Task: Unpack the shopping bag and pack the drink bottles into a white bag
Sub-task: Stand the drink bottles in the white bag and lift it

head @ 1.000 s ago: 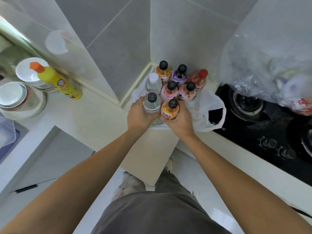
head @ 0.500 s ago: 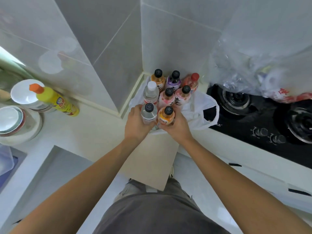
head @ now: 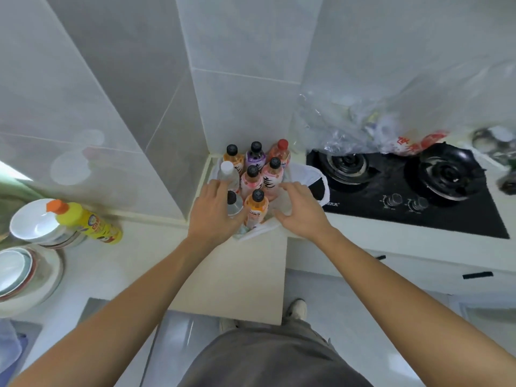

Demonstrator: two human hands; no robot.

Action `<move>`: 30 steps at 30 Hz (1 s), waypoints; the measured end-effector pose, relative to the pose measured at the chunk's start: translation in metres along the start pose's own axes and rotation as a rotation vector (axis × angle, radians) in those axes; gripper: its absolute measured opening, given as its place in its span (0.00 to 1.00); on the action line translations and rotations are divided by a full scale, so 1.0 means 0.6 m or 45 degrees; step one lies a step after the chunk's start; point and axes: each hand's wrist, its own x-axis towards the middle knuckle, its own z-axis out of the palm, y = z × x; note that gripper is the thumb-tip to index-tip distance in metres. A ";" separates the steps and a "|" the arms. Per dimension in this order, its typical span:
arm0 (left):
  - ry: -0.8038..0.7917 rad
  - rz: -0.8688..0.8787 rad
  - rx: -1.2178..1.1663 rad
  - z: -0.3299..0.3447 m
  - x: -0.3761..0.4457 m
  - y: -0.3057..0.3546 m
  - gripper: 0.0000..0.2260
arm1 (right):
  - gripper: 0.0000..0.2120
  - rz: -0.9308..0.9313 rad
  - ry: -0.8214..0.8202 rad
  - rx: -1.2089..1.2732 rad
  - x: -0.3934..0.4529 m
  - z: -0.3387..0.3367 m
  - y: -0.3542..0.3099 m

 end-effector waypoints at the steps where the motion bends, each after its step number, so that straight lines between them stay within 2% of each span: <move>1: 0.010 0.056 0.051 -0.006 0.004 0.009 0.30 | 0.32 0.002 0.022 -0.042 -0.005 -0.012 -0.001; 6: 0.033 0.312 0.206 -0.014 0.028 0.081 0.28 | 0.29 -0.024 0.226 -0.209 -0.043 -0.076 0.022; 11: 0.016 0.487 0.285 0.021 0.038 0.200 0.29 | 0.28 0.006 0.400 -0.311 -0.106 -0.140 0.102; 21: -0.090 0.630 0.270 0.199 -0.001 0.565 0.32 | 0.27 0.240 0.505 -0.324 -0.354 -0.305 0.406; 30: -0.213 0.890 0.202 0.347 -0.035 0.899 0.31 | 0.27 0.605 0.597 -0.318 -0.569 -0.450 0.654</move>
